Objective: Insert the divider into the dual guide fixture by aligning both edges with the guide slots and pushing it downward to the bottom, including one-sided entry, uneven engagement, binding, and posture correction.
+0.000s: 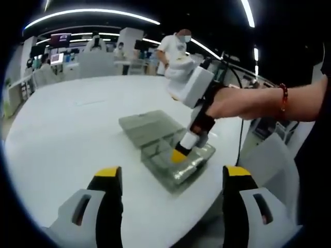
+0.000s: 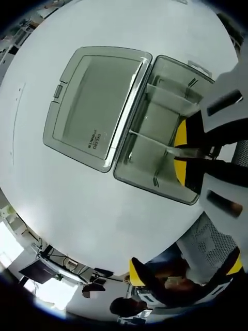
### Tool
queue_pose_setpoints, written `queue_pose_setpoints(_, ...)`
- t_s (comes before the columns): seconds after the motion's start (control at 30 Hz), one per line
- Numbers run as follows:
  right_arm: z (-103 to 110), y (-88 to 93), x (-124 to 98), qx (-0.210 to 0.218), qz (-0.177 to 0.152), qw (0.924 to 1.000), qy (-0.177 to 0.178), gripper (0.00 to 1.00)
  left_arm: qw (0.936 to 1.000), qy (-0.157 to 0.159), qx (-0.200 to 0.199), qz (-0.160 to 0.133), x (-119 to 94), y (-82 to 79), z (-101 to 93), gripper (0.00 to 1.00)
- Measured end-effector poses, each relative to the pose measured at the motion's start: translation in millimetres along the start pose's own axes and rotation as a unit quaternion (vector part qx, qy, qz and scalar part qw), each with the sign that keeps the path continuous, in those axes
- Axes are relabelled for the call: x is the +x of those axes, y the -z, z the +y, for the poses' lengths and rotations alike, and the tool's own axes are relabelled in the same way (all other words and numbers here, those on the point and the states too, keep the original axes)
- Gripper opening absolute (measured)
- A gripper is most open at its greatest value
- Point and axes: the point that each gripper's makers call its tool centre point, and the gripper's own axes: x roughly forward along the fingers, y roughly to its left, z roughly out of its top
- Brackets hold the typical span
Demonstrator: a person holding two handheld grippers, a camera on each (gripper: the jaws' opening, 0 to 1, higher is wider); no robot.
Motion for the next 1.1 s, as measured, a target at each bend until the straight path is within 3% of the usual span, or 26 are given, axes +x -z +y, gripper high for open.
queue_pose_setpoints(0.6, 3, 0.5, -1, -0.088, -0.035, 0.9953, -0.018, 0.08, 0.9999, -0.007, 0.011, -0.001, -5, -4.7, -2.6, 0.79)
queue_pose_setpoints(0.7, 3, 1.2, -1, -0.092, -0.038, 0.9948, -0.02, 0.09, 0.9998, -0.008, 0.016, -0.001, -6, -6.5, -5.2, 0.79)
queue_pose_setpoints(0.83, 1, -2.1, -5, -0.1, -0.059, 0.9931, -0.016, 0.18, 0.9998, -0.007, 0.019, 0.001, -7, -7.0, -10.4, 0.79)
queue_pose_setpoints(1.1, -1, -5.8, -11, -0.118, -0.077, 0.9898, -0.022, 0.21, 0.9994, -0.015, 0.033, 0.002, -12, -9.8, -18.9, 0.79)
